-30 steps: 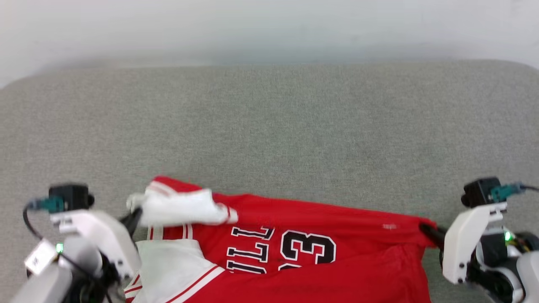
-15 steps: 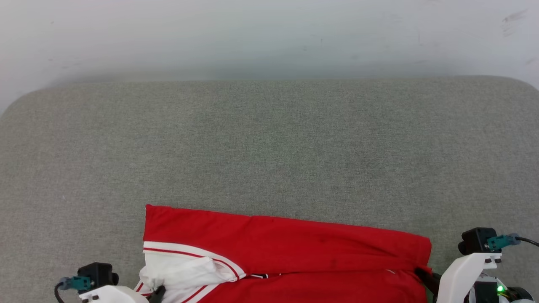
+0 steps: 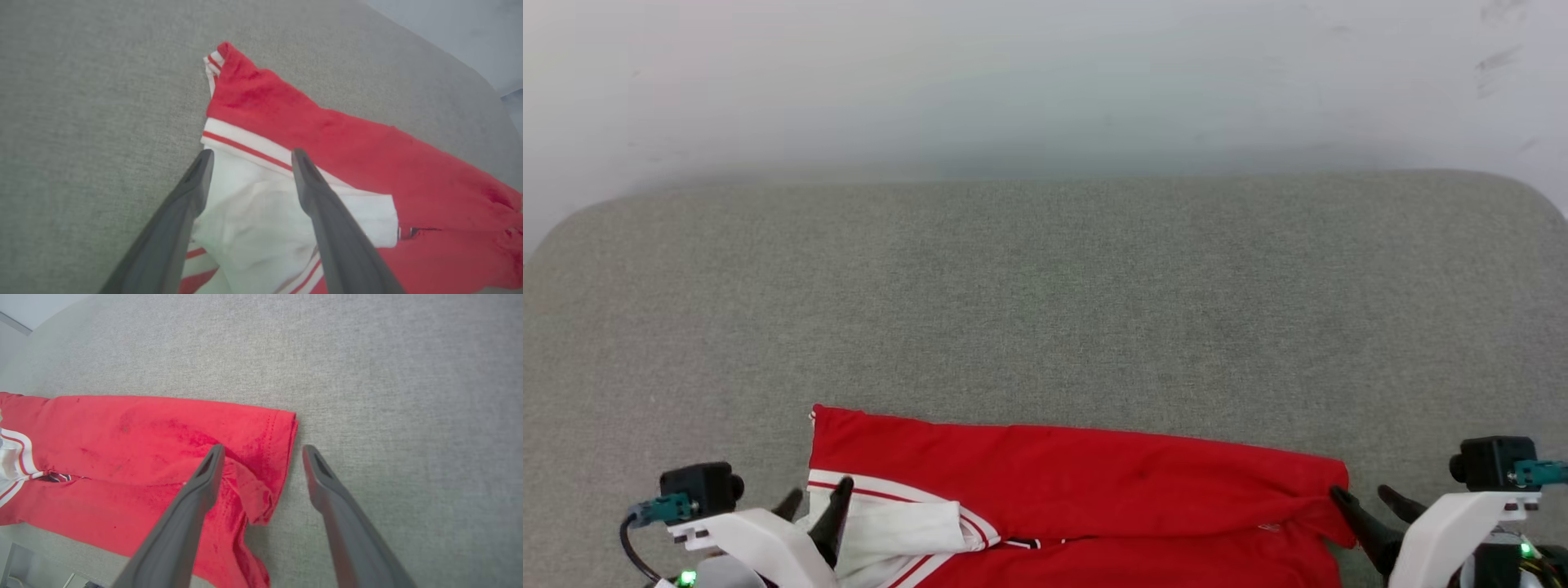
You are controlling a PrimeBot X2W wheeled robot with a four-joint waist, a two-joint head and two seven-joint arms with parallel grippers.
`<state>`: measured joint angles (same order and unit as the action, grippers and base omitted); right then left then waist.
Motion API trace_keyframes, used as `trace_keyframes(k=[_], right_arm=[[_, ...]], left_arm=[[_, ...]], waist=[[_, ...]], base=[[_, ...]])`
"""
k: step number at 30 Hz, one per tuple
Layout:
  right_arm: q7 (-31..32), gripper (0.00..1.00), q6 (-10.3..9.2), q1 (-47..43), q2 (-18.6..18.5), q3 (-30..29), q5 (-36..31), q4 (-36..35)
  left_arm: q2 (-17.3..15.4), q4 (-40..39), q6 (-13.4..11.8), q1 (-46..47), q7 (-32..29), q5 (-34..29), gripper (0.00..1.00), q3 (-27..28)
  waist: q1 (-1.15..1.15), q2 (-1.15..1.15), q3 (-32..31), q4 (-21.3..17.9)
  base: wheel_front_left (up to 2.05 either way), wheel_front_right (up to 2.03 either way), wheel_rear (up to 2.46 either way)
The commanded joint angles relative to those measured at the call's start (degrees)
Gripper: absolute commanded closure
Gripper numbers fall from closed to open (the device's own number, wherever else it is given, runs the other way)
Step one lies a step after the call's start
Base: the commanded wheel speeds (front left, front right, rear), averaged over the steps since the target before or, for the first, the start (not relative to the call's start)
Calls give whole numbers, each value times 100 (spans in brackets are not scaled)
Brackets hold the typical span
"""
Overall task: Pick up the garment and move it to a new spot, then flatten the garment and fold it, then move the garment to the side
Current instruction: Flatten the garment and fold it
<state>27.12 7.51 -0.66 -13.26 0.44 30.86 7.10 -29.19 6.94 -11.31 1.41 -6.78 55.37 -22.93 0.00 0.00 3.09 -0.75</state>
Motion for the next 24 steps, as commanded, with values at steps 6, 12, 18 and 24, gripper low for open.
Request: trace_keyframes(k=[6,12,18,24], right_arm=[[474,0,-5,-295,-77,-459,-191,-484],[1017,0,-5,-333,-92,-778,-259,-771],[1380,0,-5,-153,3,-642,-336,-745],[1511,0,-5,-33,164,-426,-320,-506]], left_arm=[[43,-380,-217,187,817,-467,0,198],[163,-750,-440,335,1627,-1092,0,171],[212,-1084,-727,433,2040,-1792,0,74],[284,-1382,-897,377,2160,-2222,0,49]], waist=[[0,0,-87,-4],[0,0,-1,81],[0,0,165,242],[0,0,328,416]], base=[[0,0,0],[0,0,0],[0,0,0],[0,0,0]])
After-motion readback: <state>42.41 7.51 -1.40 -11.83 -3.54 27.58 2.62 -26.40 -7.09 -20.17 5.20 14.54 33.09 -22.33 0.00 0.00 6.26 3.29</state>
